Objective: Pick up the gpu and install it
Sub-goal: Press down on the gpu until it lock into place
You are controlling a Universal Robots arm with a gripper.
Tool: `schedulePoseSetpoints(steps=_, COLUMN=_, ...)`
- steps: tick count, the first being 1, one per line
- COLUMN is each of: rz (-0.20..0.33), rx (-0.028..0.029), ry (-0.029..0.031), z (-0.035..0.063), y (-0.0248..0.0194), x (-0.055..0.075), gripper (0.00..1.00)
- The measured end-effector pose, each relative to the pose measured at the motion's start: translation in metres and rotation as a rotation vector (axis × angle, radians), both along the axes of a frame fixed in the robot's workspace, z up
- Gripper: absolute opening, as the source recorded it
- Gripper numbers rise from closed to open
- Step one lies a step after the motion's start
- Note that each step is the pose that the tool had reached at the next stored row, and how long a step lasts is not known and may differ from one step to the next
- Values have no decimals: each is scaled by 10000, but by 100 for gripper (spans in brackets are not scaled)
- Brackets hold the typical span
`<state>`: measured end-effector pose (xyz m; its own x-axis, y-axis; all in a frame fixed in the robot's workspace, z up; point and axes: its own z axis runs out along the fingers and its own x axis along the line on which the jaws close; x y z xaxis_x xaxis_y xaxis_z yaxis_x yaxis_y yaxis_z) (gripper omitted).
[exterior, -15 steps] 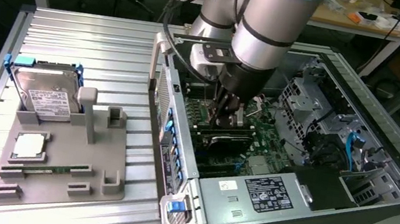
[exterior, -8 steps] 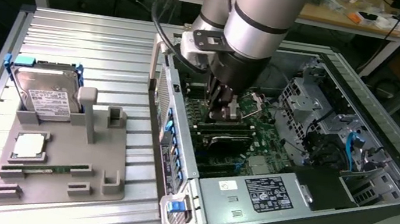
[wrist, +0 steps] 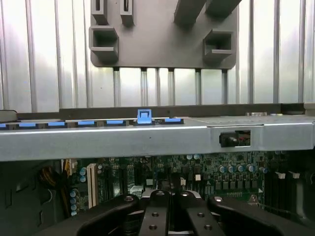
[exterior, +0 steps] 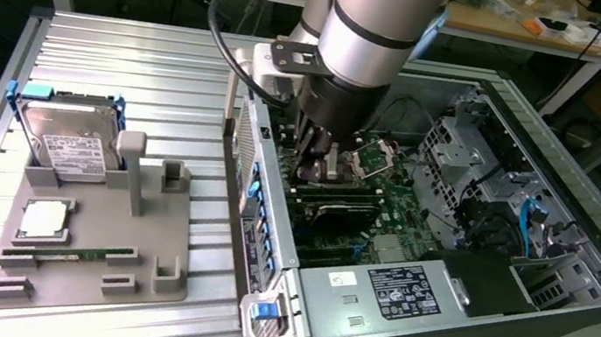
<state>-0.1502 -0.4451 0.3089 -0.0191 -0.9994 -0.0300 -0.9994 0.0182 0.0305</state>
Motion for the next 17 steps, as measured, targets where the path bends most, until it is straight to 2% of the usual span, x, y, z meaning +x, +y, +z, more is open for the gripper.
schedulePoseSetpoints(steps=2, rz=0, rx=-1, ry=13, z=0, y=-32, x=1, gripper=11)
schedulePoseSetpoints(steps=4, rz=1, rx=1, ry=54, z=-4, y=-96, x=2, gripper=11)
schedulePoseSetpoints(steps=7, rz=-1, rx=0, ry=79, z=-13, y=-98, x=-8, gripper=11)
schedulePoseSetpoints(steps=17, rz=0, rx=0, ry=87, z=-31, y=-98, x=-135, gripper=11)
